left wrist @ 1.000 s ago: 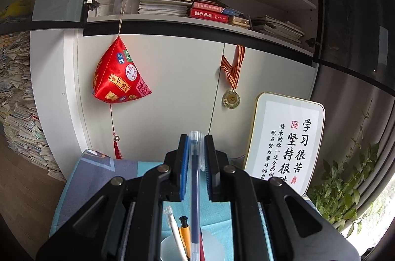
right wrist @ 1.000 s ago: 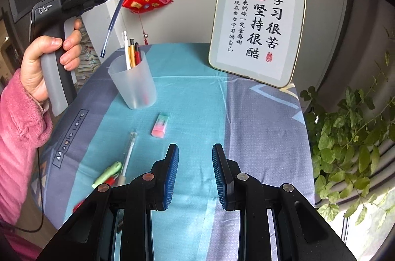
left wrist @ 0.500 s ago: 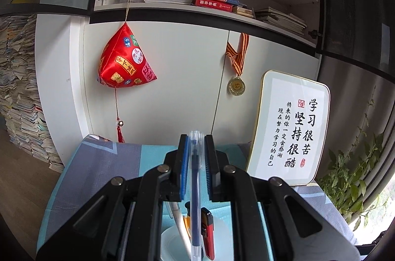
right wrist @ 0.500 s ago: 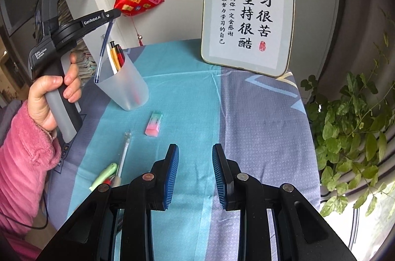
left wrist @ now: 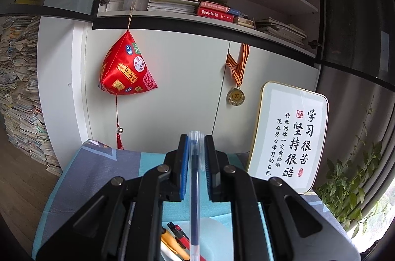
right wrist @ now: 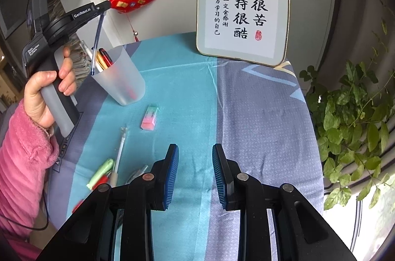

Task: Organize stationery
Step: 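Lower the clear blue gel pen into the frosted cup and open the left tool, then move the left tool to the red-capped pen and grasp it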

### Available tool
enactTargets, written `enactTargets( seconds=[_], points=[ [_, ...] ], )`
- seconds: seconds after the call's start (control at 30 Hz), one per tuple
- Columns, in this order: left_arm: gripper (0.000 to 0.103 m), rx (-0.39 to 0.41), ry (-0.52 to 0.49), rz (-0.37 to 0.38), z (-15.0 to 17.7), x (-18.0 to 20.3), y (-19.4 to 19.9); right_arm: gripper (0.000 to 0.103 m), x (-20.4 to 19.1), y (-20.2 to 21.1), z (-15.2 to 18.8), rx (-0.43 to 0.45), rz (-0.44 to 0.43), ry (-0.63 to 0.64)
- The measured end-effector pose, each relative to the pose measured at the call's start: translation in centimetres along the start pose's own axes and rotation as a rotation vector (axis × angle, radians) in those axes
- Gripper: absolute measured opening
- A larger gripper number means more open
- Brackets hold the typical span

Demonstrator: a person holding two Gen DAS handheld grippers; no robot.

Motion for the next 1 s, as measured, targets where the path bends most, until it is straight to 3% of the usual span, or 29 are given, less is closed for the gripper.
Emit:
enactTargets(
  seconds=[0.27,0.6,0.67,0.73,0.8,1.0],
  points=[
    [0.012,0.051,-0.039,0.001,-0.9,1.3,0.3,0.028,0.0,-0.1,0.1,-0.001,-0.006,-0.011],
    [0.012,0.011,-0.04,0.004,1.1,0.9,1.2,0.028,0.7,-0.1,-0.1,0.001,-0.014,-0.045],
    [0.017,-0.01,-0.041,0.009,1.5,0.7,1.5,0.028,0.6,-0.1,0.0,-0.002,-0.019,-0.047],
    [0.035,-0.029,-0.037,0.003,1.7,0.4,2.1,0.028,0.4,-0.1,0.2,-0.007,-0.023,-0.043],
    [0.046,-0.04,-0.035,0.001,1.8,0.3,3.0,0.028,0.2,0.0,0.3,-0.01,-0.024,-0.035],
    [0.048,-0.145,-0.116,0.03,4.0,1.1,6.8,0.028,-0.8,0.4,1.0,-0.034,-0.034,-0.024]
  ],
)
Point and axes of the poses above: each gripper's, at about its wrist camera, not at the fingertips, and y roughly against the way its jaws point, x to its right, z to its underside, the point moved 10 cm from there along -y, roughly the way its jaws point, and after that the axes turned 9 degrees about -y, right-handed, at the moved point
